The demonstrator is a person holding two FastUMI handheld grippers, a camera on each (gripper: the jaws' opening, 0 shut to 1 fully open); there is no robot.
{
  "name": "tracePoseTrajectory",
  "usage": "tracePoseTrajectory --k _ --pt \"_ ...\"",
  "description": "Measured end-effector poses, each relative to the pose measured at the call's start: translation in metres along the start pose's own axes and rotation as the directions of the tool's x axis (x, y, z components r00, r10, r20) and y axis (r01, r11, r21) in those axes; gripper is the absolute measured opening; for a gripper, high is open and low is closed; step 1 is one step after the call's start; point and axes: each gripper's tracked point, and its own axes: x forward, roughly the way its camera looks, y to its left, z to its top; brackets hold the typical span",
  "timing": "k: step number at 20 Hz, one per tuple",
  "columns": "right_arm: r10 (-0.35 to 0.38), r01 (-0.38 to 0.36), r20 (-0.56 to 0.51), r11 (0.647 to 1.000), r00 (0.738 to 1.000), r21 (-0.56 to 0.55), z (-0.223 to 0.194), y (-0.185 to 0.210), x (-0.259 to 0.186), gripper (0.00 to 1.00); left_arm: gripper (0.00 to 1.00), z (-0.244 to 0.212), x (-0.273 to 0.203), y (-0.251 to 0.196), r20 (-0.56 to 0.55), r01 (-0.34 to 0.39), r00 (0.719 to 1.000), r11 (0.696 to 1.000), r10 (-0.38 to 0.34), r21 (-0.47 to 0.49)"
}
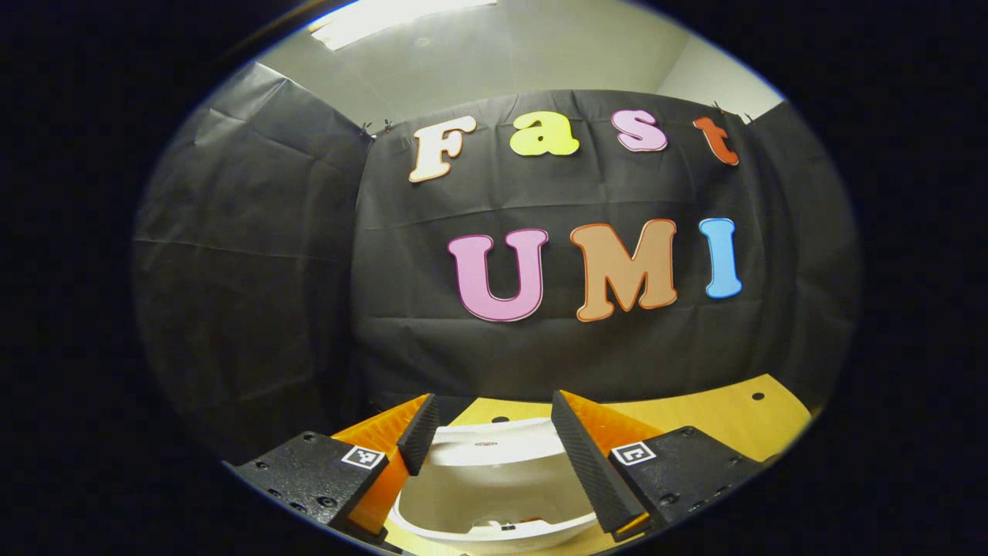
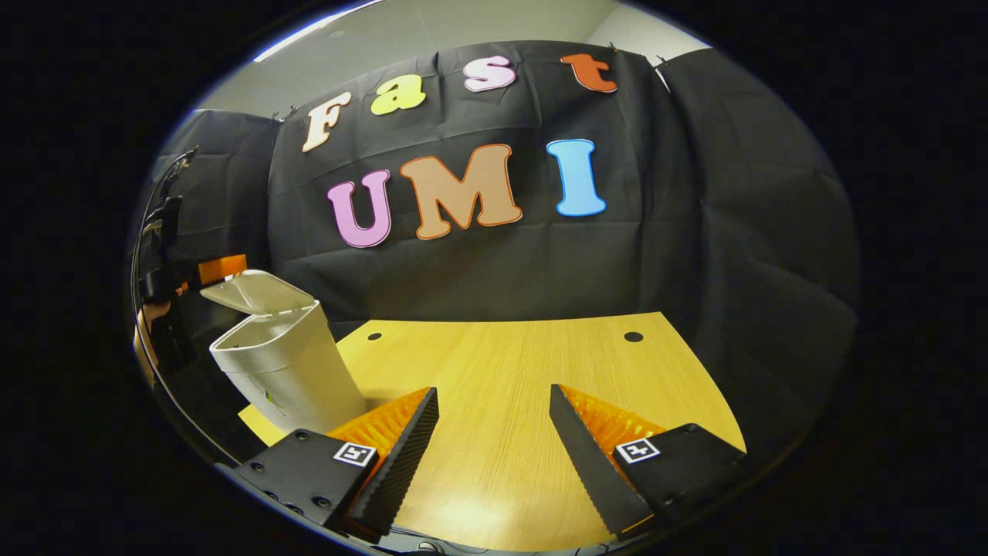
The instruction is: Press the lid of the desktop garbage bin to open it, pick up the crumpled paper on the desktop and throw it into the bin, then pick up the pop can on the desktop and drop it into the bin, and finally close the garbage bin lid.
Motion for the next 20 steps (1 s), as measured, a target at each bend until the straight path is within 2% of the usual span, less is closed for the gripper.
tracePoseTrajectory --k 4,5,6,9,10,11,14,18,20 --pt "-0.002 0.002 -0.009 1.000 1.000 -0.030 -0.002 0.005 0.003 0.97 0.90 -0.029 -0.008 -0.012 -0.015 0.009 1.000 1.000 -0.009 0.024" --pt "-0.002 0.002 -0.013 0.999 1.000 -0.033 -0.002 0.005 0.003 0.97 0.94 -0.042 -0.008 -0.013 -0.045 0.011 0.999 1.000 -0.010 0.029" --pt "-0.003 0.002 -0.014 0.999 1.000 -0.036 -0.002 0.006 0.002 0.96 0.91 -0.055 -0.008 -0.013 -0.078 0.014 0.997 0.999 -0.011 0.030" --pt "-0.001 0.001 -0.018 0.999 1.000 -0.041 -0.004 0.009 0.004 0.96 0.94 -0.085 -0.011 -0.010 -0.149 0.006 0.989 1.000 -0.005 0.004" --pt "-0.003 0.002 -0.021 0.999 1.000 -0.044 -0.005 0.010 0.004 0.97 1.00 -0.087 -0.013 -0.008 -0.129 0.000 0.992 1.000 0.000 0.002" --pt "-0.003 0.002 -0.027 0.999 1.000 -0.046 -0.007 0.011 0.005 0.97 0.94 -0.078 -0.014 -0.009 -0.086 0.004 0.996 1.000 -0.003 0.007" --pt "-0.006 0.003 -0.049 0.999 0.999 -0.052 -0.016 0.009 0.006 0.97 0.94 -0.082 -0.010 -0.010 -0.039 0.005 0.999 0.999 -0.003 0.042" --pt "0.000 -0.004 -0.078 0.999 0.997 -0.051 -0.025 0.012 0.009 0.96 0.94 -0.086 -0.013 -0.006 -0.019 -0.041 0.999 0.999 0.041 -0.015" --pt "0.011 -0.015 -0.088 0.999 0.996 -0.048 -0.029 0.015 0.011 0.96 0.94 -0.086 -0.012 -0.007 -0.007 -0.053 0.999 0.999 0.053 0.006"
